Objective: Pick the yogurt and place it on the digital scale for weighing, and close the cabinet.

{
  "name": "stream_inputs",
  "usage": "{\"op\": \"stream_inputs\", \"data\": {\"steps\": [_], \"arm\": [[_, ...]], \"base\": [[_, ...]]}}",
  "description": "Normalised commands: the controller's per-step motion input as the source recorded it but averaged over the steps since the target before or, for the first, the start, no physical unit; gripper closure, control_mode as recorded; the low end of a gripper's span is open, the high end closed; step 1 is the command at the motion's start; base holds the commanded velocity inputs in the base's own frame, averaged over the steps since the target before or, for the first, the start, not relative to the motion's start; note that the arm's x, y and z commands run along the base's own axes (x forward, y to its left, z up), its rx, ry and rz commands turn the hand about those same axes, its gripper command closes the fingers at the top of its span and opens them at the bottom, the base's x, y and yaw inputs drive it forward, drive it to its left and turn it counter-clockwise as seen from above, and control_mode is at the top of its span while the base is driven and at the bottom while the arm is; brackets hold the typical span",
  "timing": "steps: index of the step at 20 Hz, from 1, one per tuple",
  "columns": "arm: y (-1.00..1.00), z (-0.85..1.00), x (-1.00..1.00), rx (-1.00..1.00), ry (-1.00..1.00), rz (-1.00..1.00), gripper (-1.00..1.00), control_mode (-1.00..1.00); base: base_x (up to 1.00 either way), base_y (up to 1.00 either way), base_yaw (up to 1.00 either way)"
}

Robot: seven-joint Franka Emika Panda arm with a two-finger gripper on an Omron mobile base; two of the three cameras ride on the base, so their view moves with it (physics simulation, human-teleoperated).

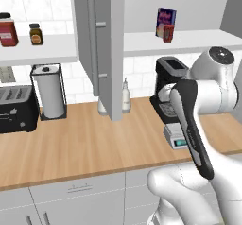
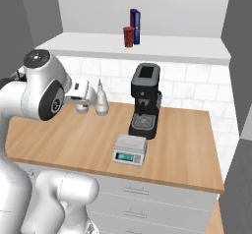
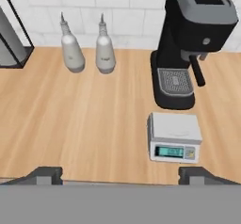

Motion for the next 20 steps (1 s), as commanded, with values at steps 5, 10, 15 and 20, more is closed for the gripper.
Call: {"op": "stream_inputs", "data": {"steps": [5, 10, 15, 20], "arm": [[0.0, 0.55, -0.38, 0.0, -0.4, -0.02, -1.0, -1.0], [0.0, 0.66, -0.39, 0.0, -0.19, -0.01, -1.0, -1.0], [0.0, 0.42, -0.05, 0.0, -0.15, -0.01, -1.0, -1.0], [0.0, 0.32, 0.0, 0.0, -0.16, -0.01, -1.0, -1.0]], "base": [[0.0, 0.0, 0.0], [0.0, 0.0, 0.0], [0.0, 0.0, 0.0], [0.0, 0.0, 0.0]]}}
